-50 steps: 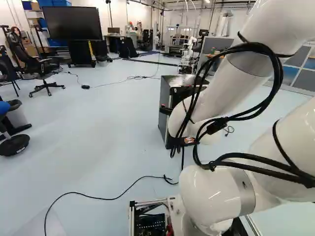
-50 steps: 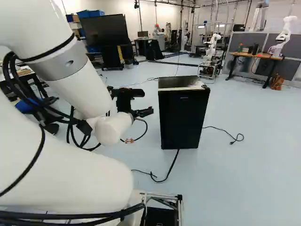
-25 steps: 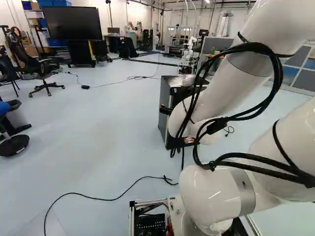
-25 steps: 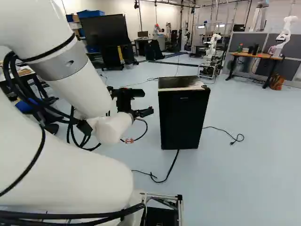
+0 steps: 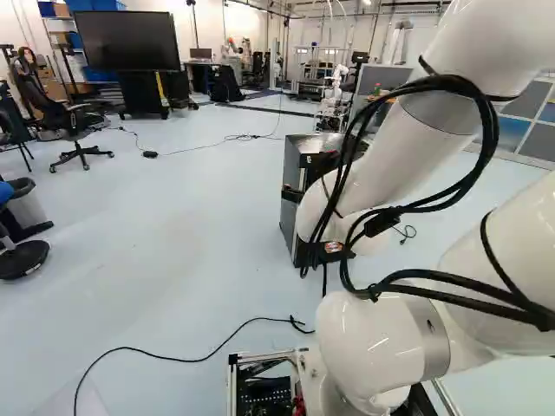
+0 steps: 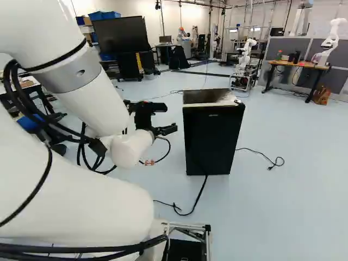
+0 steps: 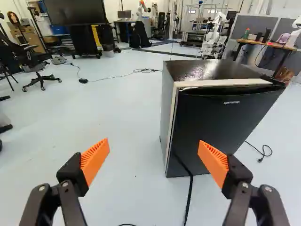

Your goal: Grab a drink from the fridge

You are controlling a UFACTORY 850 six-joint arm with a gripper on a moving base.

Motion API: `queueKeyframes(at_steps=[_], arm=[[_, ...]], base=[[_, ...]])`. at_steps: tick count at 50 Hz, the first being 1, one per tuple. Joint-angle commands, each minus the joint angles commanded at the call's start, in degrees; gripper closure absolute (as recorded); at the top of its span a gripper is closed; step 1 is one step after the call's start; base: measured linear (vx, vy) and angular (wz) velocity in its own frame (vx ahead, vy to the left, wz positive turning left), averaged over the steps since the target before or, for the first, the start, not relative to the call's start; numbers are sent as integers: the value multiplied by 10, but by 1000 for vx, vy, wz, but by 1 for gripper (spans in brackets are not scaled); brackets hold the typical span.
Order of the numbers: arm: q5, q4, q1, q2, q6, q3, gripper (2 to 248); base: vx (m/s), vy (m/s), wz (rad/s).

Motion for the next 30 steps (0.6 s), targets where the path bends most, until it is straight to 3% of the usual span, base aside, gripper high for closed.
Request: queueKeyframes(at_steps=[30], arm=[[0,0,0,0,0,0,3]], base=[[50,1,3]])
